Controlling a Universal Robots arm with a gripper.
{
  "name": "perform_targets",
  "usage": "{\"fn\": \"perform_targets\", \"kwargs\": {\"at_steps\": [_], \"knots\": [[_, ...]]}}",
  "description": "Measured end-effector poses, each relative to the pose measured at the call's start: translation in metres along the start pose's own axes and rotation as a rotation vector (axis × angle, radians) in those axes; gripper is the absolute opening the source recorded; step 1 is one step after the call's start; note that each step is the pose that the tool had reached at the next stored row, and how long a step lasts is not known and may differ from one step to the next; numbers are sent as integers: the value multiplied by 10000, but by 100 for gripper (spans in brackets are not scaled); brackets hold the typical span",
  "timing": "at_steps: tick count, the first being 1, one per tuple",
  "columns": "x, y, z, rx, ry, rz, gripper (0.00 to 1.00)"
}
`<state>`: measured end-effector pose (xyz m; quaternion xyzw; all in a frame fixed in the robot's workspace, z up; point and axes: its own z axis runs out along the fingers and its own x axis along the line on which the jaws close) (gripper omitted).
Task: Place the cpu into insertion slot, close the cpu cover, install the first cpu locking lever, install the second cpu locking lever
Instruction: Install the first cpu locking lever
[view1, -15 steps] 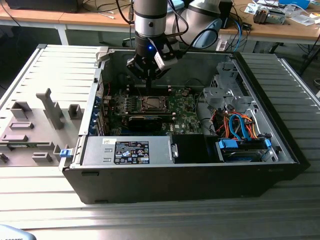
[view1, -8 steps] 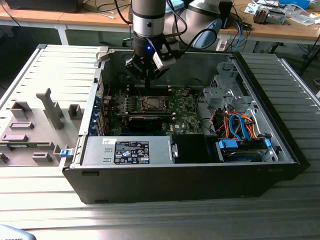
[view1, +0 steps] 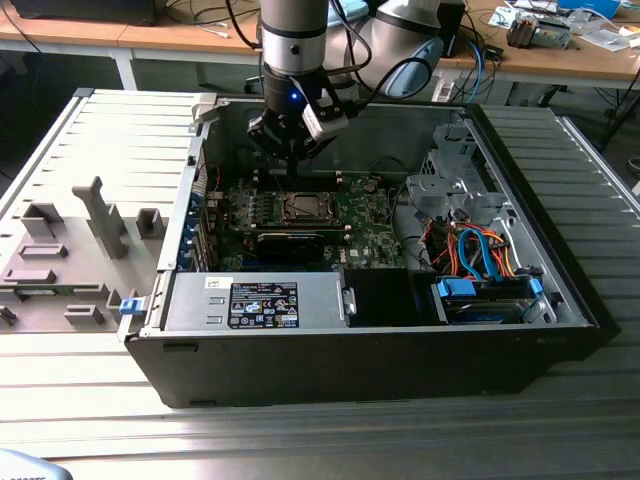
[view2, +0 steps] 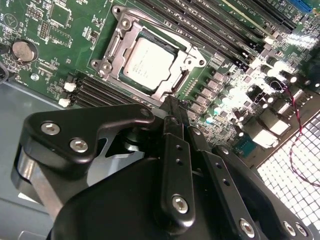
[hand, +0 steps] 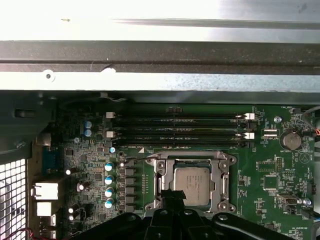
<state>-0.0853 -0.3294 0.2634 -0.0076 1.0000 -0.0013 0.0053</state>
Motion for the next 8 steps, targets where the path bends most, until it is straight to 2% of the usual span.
{"fn": "perform_targets", "kwargs": {"at_steps": [8], "knots": [[35, 1, 5, 0, 1, 0, 11]]}}
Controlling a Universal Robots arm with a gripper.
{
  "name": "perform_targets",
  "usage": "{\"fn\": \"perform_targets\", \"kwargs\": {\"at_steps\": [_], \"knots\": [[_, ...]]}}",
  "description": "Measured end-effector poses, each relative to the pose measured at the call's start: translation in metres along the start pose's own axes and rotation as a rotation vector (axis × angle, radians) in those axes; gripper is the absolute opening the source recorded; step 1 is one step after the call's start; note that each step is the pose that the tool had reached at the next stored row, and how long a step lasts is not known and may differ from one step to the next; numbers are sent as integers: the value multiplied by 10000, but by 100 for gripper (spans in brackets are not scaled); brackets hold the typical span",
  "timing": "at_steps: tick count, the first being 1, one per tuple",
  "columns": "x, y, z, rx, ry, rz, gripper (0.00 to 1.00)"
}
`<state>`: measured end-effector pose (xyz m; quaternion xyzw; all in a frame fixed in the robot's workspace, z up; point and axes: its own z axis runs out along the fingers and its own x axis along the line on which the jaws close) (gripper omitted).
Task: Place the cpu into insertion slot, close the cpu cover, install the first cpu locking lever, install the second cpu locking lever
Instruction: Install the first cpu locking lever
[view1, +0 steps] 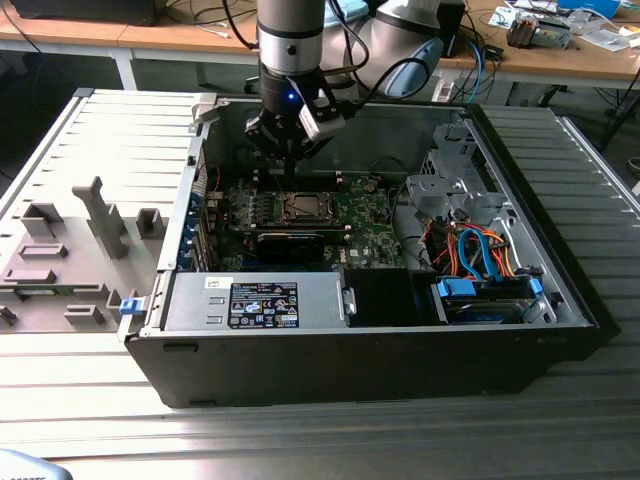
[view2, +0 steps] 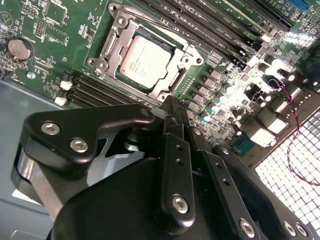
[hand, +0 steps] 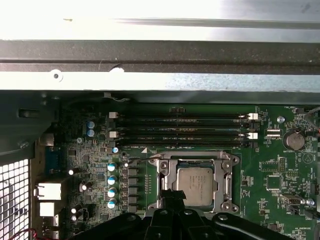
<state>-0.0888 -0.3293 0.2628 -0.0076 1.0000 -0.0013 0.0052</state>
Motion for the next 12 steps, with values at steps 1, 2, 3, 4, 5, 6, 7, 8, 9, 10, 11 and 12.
{"fn": "perform_targets", "kwargs": {"at_steps": [1, 2, 3, 4, 5, 6, 7, 8, 9, 10, 11, 12], "knots": [[6, 0, 0, 0, 0, 0, 11], [9, 0, 1, 0, 0, 0, 11], [14, 0, 1, 0, 0, 0, 11], [18, 0, 2, 0, 0, 0, 11], [22, 0, 2, -1, 0, -1, 11], [25, 0, 3, 0, -1, -1, 11], [30, 0, 3, 0, -1, 0, 11], [34, 0, 3, 0, 0, -1, 11], [39, 0, 4, 0, -1, -1, 11], [43, 0, 4, 0, 0, 0, 11], [50, 1, 5, 0, -1, -1, 11], [58, 1, 6, 0, 0, -1, 11]]}}
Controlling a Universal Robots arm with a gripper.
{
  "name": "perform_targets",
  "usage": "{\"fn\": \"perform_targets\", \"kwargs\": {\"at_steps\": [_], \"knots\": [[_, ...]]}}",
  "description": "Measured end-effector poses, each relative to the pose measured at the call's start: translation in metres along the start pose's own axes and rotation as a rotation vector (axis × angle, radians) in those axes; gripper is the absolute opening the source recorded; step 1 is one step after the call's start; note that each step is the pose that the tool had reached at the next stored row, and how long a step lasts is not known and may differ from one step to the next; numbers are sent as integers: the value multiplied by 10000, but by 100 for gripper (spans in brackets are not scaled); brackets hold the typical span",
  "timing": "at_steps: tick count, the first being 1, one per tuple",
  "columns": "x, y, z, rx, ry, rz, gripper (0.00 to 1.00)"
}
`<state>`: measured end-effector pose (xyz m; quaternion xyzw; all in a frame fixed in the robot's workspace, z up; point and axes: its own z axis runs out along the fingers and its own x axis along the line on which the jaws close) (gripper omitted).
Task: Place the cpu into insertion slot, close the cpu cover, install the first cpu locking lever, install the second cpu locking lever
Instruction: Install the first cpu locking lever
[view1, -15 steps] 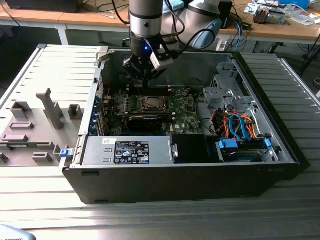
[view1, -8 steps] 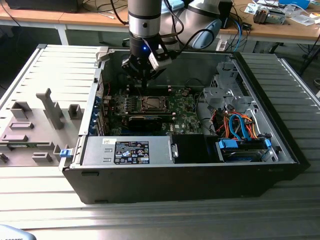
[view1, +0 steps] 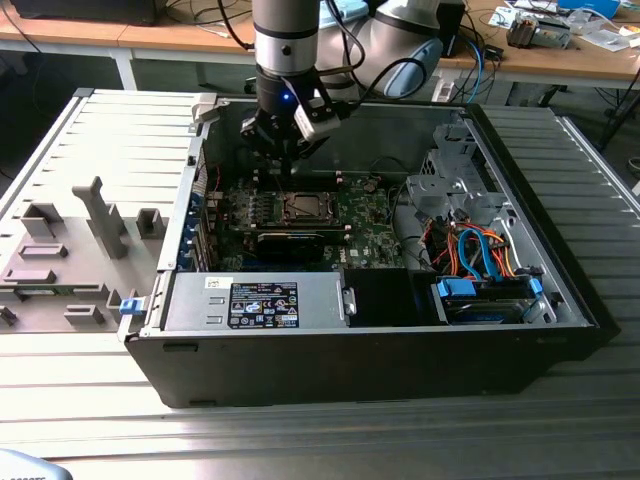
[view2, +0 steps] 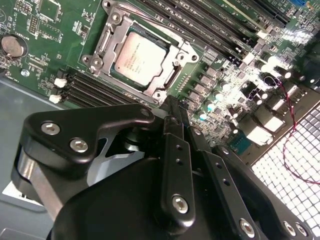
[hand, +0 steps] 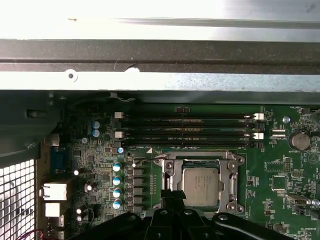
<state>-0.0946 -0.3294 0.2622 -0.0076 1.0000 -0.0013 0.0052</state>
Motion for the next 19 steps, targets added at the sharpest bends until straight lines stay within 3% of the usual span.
{"fn": "perform_targets", "kwargs": {"at_steps": [19], "knots": [[54, 4, 7, 1, 0, 0, 11]]}}
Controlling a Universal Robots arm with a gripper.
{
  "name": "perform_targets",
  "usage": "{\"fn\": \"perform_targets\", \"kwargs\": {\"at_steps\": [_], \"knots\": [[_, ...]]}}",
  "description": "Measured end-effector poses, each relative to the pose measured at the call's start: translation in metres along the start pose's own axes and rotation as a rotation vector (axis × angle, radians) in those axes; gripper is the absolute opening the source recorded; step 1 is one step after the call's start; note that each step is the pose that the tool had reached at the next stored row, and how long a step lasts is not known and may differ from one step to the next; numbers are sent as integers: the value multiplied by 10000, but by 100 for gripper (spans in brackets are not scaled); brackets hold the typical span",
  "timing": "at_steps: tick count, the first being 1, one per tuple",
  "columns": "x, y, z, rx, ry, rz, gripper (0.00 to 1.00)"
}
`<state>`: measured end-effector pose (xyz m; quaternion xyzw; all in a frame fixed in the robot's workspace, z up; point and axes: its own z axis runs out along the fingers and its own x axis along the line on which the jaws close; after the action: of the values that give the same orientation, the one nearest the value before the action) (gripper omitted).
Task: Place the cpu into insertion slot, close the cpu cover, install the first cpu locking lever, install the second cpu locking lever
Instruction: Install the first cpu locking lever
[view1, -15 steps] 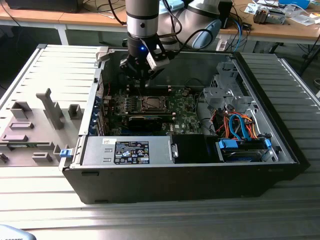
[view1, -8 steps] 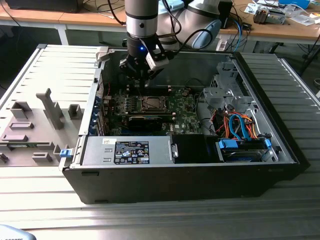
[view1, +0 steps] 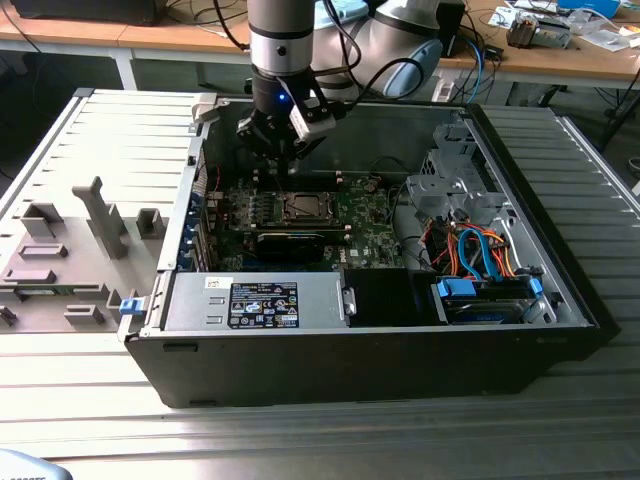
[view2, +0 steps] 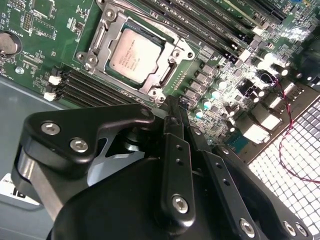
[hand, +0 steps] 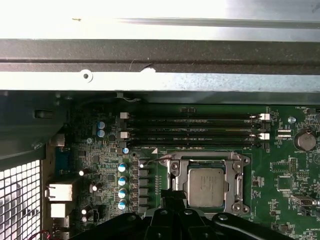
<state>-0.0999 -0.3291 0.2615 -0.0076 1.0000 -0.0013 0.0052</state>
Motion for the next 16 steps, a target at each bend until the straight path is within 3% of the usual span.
{"fn": "perform_targets", "kwargs": {"at_steps": [4, 16], "knots": [[10, 14, 1, -1, -1, 0, 11], [250, 33, 5, -2, -3, -60, 11]]}}
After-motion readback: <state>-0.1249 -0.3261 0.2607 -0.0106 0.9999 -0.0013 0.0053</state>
